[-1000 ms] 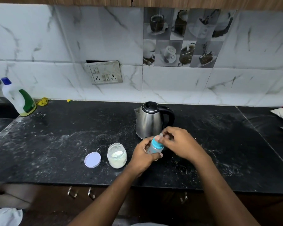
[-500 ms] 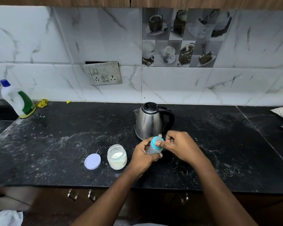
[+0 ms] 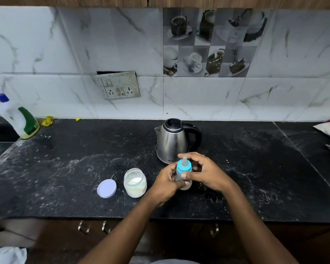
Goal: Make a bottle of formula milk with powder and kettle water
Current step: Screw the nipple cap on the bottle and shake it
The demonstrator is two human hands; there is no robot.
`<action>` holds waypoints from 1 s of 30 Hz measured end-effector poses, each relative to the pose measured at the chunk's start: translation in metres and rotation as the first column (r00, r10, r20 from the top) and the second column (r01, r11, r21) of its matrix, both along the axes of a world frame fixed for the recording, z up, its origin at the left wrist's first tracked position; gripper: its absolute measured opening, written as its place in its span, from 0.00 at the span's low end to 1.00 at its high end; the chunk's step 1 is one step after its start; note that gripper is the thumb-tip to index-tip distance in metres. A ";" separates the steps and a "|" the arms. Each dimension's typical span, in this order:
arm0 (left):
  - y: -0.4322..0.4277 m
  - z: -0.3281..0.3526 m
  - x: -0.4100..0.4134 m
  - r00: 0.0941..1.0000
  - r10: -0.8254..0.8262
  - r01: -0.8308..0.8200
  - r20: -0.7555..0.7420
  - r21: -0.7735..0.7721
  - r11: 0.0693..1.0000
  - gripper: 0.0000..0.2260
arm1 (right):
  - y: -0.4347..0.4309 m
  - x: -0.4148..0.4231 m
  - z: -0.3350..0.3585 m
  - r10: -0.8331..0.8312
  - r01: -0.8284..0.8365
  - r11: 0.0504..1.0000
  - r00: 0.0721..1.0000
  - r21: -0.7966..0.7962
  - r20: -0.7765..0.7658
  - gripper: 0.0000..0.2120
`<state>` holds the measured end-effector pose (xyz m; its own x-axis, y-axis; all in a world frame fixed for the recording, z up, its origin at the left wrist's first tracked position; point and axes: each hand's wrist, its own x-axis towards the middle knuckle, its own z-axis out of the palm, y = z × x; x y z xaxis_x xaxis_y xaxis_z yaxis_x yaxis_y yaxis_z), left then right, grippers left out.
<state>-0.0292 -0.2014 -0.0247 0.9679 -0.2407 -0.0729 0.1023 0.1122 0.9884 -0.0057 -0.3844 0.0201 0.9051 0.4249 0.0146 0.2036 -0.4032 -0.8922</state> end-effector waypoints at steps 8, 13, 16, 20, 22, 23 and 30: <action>0.001 0.000 0.000 0.996 0.090 -0.091 0.022 0.034 0.995 0.26 | 0.010 -0.002 -0.010 -0.175 0.175 0.983 0.984 0.052 0.014 0.24; 0.006 0.007 0.000 0.999 -0.032 0.032 0.018 0.006 0.999 0.25 | 0.000 -0.006 0.002 0.088 -0.024 0.946 0.979 0.324 -0.185 0.29; 0.012 0.007 0.001 0.992 -0.125 0.125 0.000 0.024 0.992 0.24 | -0.004 -0.003 0.004 0.095 -0.048 0.963 0.981 0.264 -0.169 0.25; 0.009 0.009 -0.001 0.999 -0.032 0.030 0.031 0.082 0.996 0.22 | 0.002 -0.004 -0.004 -0.044 0.073 0.955 0.993 0.288 -0.108 0.22; 0.004 0.011 -0.003 0.996 0.066 -0.073 0.065 0.098 0.993 0.23 | 0.008 -0.005 -0.007 -0.082 0.114 0.932 0.991 0.344 -0.107 0.23; 0.000 0.010 -0.004 0.990 0.112 -0.120 0.082 0.102 0.988 0.24 | 0.011 -0.006 -0.009 -0.103 0.142 0.918 0.987 0.369 -0.122 0.23; -0.001 0.009 -0.004 0.987 0.122 -0.127 0.104 0.044 0.991 0.25 | 0.020 -0.007 -0.010 -0.170 0.217 0.896 0.974 0.388 -0.151 0.24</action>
<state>-0.0329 -0.2028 -0.0154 0.9931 -0.1162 0.0176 -0.0098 0.0673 0.9977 -0.0129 -0.3639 0.0097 0.9745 0.2203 0.0415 0.0492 -0.0297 -0.9983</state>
